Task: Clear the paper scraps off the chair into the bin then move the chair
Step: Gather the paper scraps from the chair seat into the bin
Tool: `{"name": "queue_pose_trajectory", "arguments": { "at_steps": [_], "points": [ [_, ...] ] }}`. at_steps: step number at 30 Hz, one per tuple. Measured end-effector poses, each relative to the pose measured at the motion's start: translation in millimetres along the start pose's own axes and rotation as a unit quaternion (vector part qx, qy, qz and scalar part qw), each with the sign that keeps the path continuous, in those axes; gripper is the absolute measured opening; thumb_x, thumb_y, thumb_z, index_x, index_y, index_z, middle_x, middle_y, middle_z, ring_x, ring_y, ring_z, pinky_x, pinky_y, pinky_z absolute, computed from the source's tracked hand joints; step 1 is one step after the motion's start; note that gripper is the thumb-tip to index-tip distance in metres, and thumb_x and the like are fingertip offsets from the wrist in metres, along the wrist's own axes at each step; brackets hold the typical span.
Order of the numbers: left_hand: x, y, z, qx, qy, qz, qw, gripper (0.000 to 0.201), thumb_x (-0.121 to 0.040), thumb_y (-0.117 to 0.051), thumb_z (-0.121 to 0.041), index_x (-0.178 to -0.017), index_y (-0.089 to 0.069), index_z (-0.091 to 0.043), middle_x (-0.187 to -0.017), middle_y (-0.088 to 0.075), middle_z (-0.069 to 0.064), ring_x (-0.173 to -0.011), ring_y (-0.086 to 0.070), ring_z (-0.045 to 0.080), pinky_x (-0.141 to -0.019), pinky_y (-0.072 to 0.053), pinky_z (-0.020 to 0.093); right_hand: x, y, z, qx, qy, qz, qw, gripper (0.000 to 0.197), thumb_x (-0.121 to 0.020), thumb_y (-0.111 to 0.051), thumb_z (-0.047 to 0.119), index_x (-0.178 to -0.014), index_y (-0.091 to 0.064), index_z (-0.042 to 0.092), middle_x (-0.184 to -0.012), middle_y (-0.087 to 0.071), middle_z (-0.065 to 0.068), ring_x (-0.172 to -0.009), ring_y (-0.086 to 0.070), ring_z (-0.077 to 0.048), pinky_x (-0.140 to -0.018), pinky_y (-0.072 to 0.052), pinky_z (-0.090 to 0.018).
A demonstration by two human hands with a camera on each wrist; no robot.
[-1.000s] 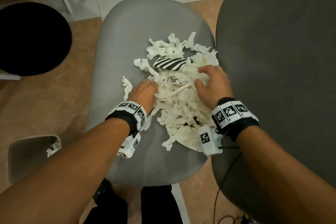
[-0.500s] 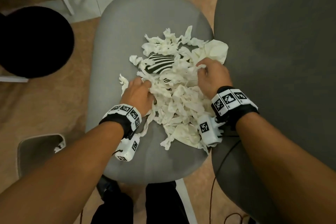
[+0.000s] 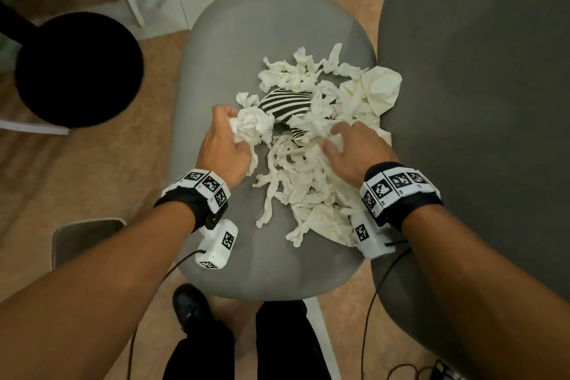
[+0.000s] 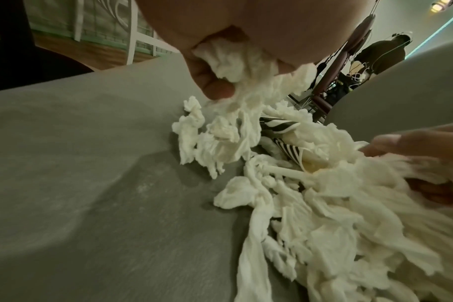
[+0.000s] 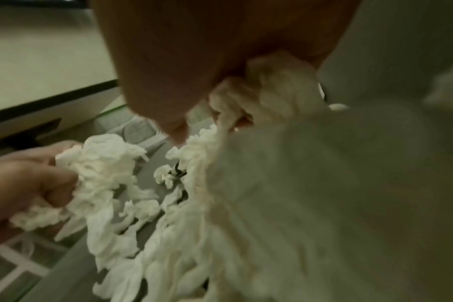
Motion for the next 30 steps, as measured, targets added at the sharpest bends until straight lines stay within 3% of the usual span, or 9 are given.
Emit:
{"name": "queue_pose_trajectory", "arguments": {
  "at_steps": [2, 4, 8, 14, 16, 18, 20, 25, 30],
  "points": [
    [5.2, 3.1, 3.2, -0.021, -0.003, 0.019, 1.0, 0.043, -0.08, -0.052, -0.01, -0.119, -0.042, -0.028, -0.099, -0.063, 0.003, -0.078, -0.06, 0.025, -0.069, -0.05, 0.035, 3.2, -3.9, -1.6, 0.091, -0.018, 0.06, 0.994, 0.066, -0.087, -0.052, 0.065, -0.136, -0.048, 0.021, -0.131, -0.05, -0.007, -0.122, -0.052, -0.031, -0.099, -0.047, -0.046],
    [9.4, 5.1, 7.2, -0.069, -0.024, 0.014, 0.997, 0.018, -0.083, -0.055, -0.02, -0.1, -0.057, -0.021, -0.091, -0.066, 0.004, -0.079, -0.061, 0.027, -0.072, -0.051, 0.035, 2.6, -6.4, -1.5, 0.116, -0.011, 0.074, 0.99, 0.054, -0.091, -0.056, 0.053, -0.133, -0.053, 0.018, -0.131, -0.05, -0.01, -0.124, -0.049, -0.033, -0.1, -0.046, -0.044],
    [17.1, 9.4, 17.5, -0.073, -0.036, -0.001, 0.997, 0.021, -0.088, -0.055, -0.029, -0.073, -0.058, -0.014, -0.069, -0.062, 0.002, -0.067, -0.06, 0.027, -0.065, -0.05, 0.036, 8.1, 3.3, 9.3, -0.006, 0.022, -0.018, 1.0, 0.033, -0.097, -0.051, 0.035, -0.119, -0.052, 0.01, -0.115, -0.048, -0.011, -0.111, -0.052, -0.033, -0.09, -0.047, -0.041],
    [26.7, 22.7, 21.3, -0.034, -0.002, 0.002, 0.999, 0.028, -0.092, -0.048, -0.013, -0.119, -0.045, -0.022, -0.103, -0.063, 0.006, -0.082, -0.059, 0.028, -0.075, -0.045, 0.033, 26.9, 20.6, 42.3, -0.204, 0.06, -0.121, 0.97, 0.035, -0.096, -0.045, 0.015, -0.13, -0.035, 0.018, -0.075, -0.055, -0.003, -0.071, -0.054, -0.025, -0.071, -0.043, -0.034],
    [30.4, 27.8, 22.3, -0.035, -0.014, 0.001, 0.999, 0.037, -0.088, -0.045, -0.006, -0.117, -0.05, -0.029, -0.097, -0.066, 0.005, -0.076, -0.06, 0.028, -0.072, -0.049, 0.034, 29.1, 18.3, 54.9, -0.226, 0.063, -0.112, 0.966, 0.033, -0.1, -0.039, 0.025, -0.132, -0.044, 0.016, -0.083, -0.064, -0.007, -0.079, -0.06, -0.027, -0.076, -0.042, -0.033],
    [33.0, 33.3, 24.2, -0.029, -0.01, -0.017, 0.999, 0.022, -0.084, -0.044, -0.009, -0.09, -0.057, -0.026, -0.078, -0.065, 0.005, -0.071, -0.059, 0.03, -0.064, -0.049, 0.033, 28.7, 13.6, 66.7, -0.218, 0.041, -0.084, 0.971, 0.053, -0.101, -0.031, 0.051, -0.094, -0.062, 0.009, -0.085, -0.065, -0.007, -0.091, -0.059, -0.032, -0.077, -0.04, -0.035],
    [38.1, 40.7, 26.3, -0.014, 0.009, -0.028, 0.999, 0.013, -0.079, -0.043, -0.018, -0.067, -0.048, -0.019, -0.06, -0.056, 0.004, -0.061, -0.053, 0.03, -0.055, -0.044, 0.036, 29.8, 6.5, 79.9, -0.187, 0.032, -0.08, 0.979, 0.067, -0.098, -0.023, 0.063, -0.058, -0.044, 0.014, -0.063, -0.05, -0.004, -0.076, -0.05, -0.028, -0.07, -0.034, -0.033],
    [55.9, 63.5, 46.7, 0.024, 0.013, -0.063, 0.998, 0.03, -0.076, -0.039, -0.025, -0.051, -0.029, -0.011, -0.05, -0.029, 0.001, -0.05, -0.028, 0.022, -0.048, -0.032, 0.042, 39.1, -17.6, 124.9, -0.128, 0.099, -0.075, 0.984, 0.065, -0.106, -0.028, 0.039, -0.049, -0.031, 0.009, -0.048, -0.039, -0.008, -0.053, -0.04, -0.026, -0.064, -0.032, -0.033],
    [77.9, 95.8, 81.7, 0.055, 0.055, -0.087, 0.993, 0.034, -0.078, -0.037, -0.023, -0.047, -0.025, -0.016, -0.05, -0.026, 0.001, -0.049, -0.025, 0.019, -0.045, -0.024, 0.028, 49.9, -61.3, 194.0, -0.104, 0.158, -0.006, 0.982, 0.062, -0.106, -0.031, 0.034, -0.047, -0.034, 0.014, -0.048, -0.038, -0.002, -0.064, -0.046, -0.029, -0.068, -0.029, -0.031]
  ]
}}
Point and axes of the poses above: each hand's wrist, its own x-axis away from the middle knuckle, its own y-axis out of the back of the hand, z = x × y, the point moved 1 cm from there along -x, towards the middle knuckle
